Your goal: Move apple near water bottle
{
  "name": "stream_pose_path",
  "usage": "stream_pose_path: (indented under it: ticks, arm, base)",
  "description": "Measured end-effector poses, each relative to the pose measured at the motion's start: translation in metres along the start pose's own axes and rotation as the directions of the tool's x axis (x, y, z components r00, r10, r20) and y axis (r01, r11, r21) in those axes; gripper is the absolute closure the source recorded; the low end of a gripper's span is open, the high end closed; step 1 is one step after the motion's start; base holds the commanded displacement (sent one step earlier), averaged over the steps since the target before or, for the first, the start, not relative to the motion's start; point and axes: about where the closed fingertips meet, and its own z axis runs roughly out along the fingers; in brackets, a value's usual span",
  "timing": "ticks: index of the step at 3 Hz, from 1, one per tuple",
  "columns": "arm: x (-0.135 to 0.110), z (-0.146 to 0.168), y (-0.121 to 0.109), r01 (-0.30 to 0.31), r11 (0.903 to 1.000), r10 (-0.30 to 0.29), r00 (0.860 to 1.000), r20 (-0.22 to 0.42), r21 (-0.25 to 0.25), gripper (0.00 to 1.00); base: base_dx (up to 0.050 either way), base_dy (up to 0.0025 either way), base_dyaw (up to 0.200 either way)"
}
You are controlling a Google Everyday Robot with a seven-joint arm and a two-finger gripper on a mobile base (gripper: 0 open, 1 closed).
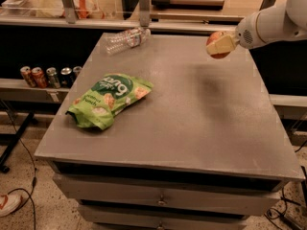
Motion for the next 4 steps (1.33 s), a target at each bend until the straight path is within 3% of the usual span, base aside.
stream_pose_path:
  ticks: [1,2,4]
  arm:
    - [-0.016,0.022,0.004,-0.010,0.9999,0.011,0.999,0.036,-0.014,1.00]
    - [-0.045,0.049,0.019,0.018,0.9982,-0.014,0.997,0.073,-0.057,1.00]
    - [-0.099,0.087,0.063,0.125,0.9851,-0.111,0.987,0.114,-0.119,1.00]
  base:
    - [0.000,0.00000,0.000]
    - [0.000,0.00000,0.000]
    - [0.000,0.00000,0.000]
